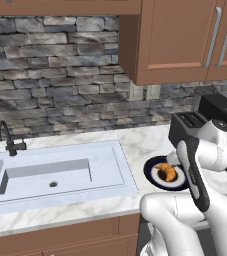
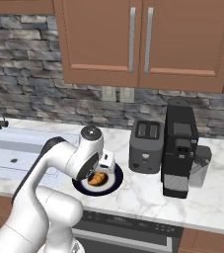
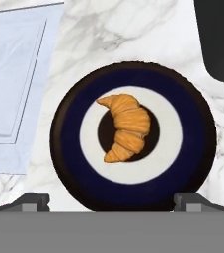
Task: Pick the croissant and place it on the pan. Then turn on the stove to warm the croissant.
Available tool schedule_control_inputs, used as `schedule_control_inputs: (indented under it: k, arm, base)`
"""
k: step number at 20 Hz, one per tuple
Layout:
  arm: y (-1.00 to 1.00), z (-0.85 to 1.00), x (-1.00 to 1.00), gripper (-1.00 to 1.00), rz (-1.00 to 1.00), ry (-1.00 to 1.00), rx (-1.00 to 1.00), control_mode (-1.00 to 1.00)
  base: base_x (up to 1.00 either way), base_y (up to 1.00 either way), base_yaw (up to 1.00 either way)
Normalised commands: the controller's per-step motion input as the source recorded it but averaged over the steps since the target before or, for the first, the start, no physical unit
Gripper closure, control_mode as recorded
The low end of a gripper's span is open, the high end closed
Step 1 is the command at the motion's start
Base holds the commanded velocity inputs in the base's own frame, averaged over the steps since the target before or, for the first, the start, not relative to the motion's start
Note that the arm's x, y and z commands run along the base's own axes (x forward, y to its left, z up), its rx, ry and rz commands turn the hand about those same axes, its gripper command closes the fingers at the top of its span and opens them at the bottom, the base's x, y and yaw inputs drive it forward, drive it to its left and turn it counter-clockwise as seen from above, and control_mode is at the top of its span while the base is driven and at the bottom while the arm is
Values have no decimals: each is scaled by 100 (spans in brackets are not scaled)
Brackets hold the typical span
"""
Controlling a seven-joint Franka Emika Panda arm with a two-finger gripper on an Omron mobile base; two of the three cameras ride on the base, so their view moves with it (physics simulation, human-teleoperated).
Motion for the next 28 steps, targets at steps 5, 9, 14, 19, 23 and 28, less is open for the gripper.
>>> schedule_control_inputs:
  k: [5,9,14,19,23,28]
  arm:
    - [-6,-16,23,-100,0,0,0,-100]
    - [0,-16,26,-100,0,0,0,-100]
    - [0,-22,24,-100,0,0,0,-100]
    - [0,-21,14,-100,0,0,0,-100]
    - [0,-14,10,-100,0,0,0,-100]
    - [0,-13,10,-100,0,0,0,-100]
  base:
    - [0,0,0]
    - [0,0,0]
    - [0,0,0]
    - [0,0,0]
    - [0,0,0]
    - [0,0,0]
